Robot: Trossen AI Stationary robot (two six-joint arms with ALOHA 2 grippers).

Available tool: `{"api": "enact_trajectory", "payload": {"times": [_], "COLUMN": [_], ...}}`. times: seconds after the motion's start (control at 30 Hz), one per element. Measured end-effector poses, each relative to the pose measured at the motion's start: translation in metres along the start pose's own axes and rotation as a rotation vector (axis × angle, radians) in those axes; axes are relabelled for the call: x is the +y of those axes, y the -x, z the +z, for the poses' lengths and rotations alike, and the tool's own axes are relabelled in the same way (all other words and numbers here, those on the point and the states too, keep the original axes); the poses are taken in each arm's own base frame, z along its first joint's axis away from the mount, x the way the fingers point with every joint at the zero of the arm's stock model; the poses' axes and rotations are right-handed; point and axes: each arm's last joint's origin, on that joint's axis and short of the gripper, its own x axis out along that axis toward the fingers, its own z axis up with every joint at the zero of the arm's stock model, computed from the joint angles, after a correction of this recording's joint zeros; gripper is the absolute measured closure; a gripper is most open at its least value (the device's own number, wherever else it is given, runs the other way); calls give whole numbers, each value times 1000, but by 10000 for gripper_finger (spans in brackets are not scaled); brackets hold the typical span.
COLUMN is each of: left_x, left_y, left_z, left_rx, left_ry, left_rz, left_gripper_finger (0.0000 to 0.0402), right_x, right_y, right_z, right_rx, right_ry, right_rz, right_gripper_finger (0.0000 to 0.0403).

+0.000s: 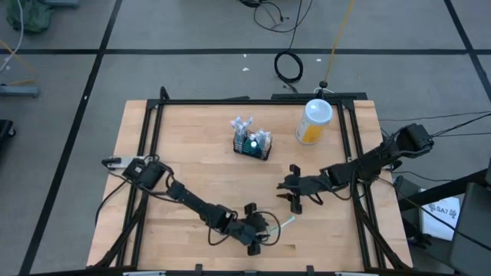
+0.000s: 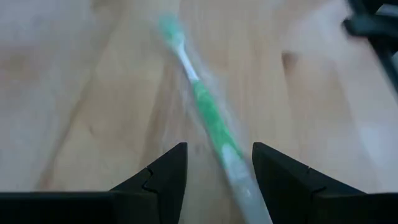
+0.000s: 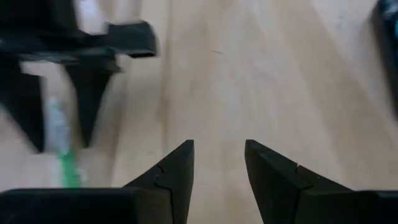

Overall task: Pick & Place toothbrushing station
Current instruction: Put the green toothbrush into the black wire organizer

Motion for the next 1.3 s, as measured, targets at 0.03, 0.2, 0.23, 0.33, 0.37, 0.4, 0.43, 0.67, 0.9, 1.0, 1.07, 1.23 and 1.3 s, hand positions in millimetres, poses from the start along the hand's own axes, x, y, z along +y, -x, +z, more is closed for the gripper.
{"api": "enact_trajectory", "payload": {"times": [0.03,0.2,0.23,0.33,0.37,0.4,0.43,0.67,0.9,1.0,1.07,1.23,1.3], "left_x": [-1,-1,1,8,10,12,13,22,16,8,4,-1,-1], "left_y": [-1,-5,-6,-5,-6,-6,-6,12,87,129,158,218,228], "left_z": [-4,-15,-17,-17,-16,-16,-15,3,40,51,61,82,85], "left_rx": [8,33,52,88,92,95,98,168,142,87,13,-208,-275], "left_ry": [1,-27,-35,-46,-47,-54,-64,-36,-49,-80,-82,-90,-98], "left_rz": [5,69,83,122,128,130,128,129,366,465,502,625,680], "left_gripper_finger": [213,213,215,237,250,265,281,381,368,372,379,383,377], "right_x": [1,2,2,0,0,0,0,-2,-5,-10,-13,-14,-13], "right_y": [1,4,4,5,5,5,5,7,24,31,34,30,29], "right_z": [-4,-21,-22,-28,-29,-29,-29,-20,10,22,27,31,36], "right_rx": [-10,-29,-37,-35,-34,-35,-38,-112,-347,-461,-496,-552,-627], "right_ry": [-7,-8,-8,-2,3,13,29,211,234,229,277,307,311], "right_rz": [12,49,54,55,54,54,53,50,24,-33,-57,-1,30], "right_gripper_finger": [268,268,268,268,268,268,268,268,268,268,268,260,248]}}
